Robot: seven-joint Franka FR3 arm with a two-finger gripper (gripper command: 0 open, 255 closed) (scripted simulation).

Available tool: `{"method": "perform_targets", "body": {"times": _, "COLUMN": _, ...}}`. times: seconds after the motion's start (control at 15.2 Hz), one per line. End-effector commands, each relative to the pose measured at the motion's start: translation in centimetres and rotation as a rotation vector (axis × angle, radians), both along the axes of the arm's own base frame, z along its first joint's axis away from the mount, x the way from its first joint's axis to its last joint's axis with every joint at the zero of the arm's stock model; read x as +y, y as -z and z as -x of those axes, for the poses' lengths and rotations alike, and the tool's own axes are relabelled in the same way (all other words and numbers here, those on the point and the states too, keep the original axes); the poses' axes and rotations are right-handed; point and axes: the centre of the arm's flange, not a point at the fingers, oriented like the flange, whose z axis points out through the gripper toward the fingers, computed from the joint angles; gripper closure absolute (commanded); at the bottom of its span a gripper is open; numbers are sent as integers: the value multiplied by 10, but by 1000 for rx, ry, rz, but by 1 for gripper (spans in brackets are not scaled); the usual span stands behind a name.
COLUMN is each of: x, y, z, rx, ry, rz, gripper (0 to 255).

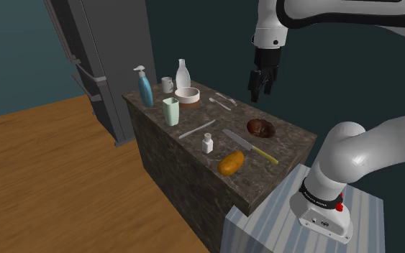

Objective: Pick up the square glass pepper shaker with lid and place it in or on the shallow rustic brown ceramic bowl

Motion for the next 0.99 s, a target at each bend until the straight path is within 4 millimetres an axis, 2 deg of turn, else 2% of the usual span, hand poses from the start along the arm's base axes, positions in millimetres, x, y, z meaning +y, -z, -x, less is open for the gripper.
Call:
{"method": "perform_targets", "body": {"times": 0.0, "x": 0, "y": 0, "z": 0, "rx": 0, "ry": 0, "rz": 0, "gripper": 0}}
{"method": "perform_targets", "body": {"times": 0.92, "x": 40, "y": 136, "z": -105, "rx": -99, "ry": -104, "rz": 37, "gripper": 0}}
